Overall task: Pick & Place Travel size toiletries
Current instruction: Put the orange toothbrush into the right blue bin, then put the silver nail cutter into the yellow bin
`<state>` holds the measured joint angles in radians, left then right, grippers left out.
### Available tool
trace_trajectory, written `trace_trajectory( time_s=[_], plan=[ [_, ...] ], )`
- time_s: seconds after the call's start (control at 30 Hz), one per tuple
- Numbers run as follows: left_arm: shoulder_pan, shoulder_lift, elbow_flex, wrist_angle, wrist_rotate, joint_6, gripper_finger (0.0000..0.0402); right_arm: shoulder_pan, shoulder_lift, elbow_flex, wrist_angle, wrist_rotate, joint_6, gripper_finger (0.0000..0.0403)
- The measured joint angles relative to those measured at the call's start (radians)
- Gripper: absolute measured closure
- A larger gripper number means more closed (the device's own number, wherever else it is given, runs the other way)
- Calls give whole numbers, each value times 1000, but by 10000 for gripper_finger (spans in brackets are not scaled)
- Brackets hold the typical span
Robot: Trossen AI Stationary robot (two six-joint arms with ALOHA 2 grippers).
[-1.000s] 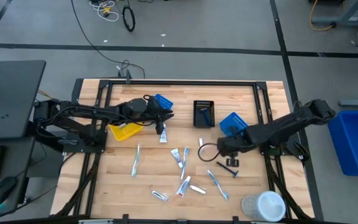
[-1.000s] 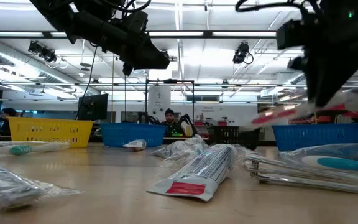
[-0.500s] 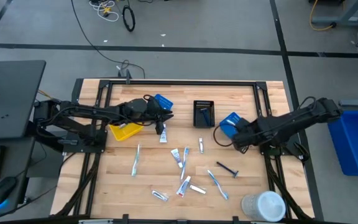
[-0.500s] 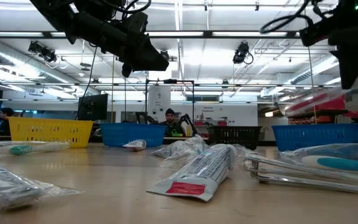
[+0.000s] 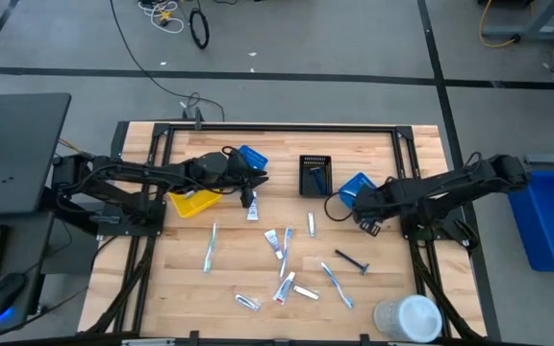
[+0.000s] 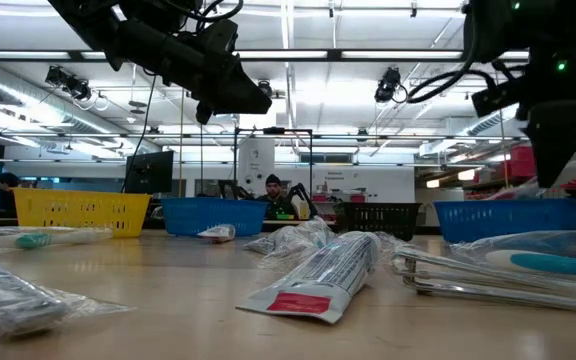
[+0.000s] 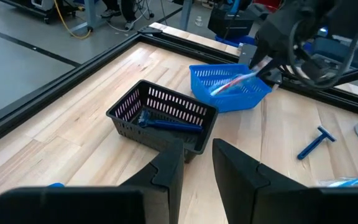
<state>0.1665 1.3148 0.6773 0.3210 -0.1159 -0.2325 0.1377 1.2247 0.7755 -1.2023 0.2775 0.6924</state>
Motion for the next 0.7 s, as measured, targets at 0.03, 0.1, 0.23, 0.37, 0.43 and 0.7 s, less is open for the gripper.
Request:
trace_trajectory(
  time_s=[0.03,0.1,0.23,0.37,0.43,0.7],
  plan=[
    [0,0,0,0,0,0,310,-10,0,-8,10,1,-11,311],
    [-2,0,0,0,0,0,310,-27,0,-18,12,1,-12,300],
    [-3,0,0,0,0,2,310,-50,0,-18,4,13,-21,263],
    [-3,0,0,0,0,0,310,-63,0,-18,4,64,-48,225],
    [-3,0,0,0,0,0,310,-72,0,-9,3,76,-55,210],
    [-3,0,0,0,0,0,310,-77,0,76,113,145,-122,184]
  ],
)
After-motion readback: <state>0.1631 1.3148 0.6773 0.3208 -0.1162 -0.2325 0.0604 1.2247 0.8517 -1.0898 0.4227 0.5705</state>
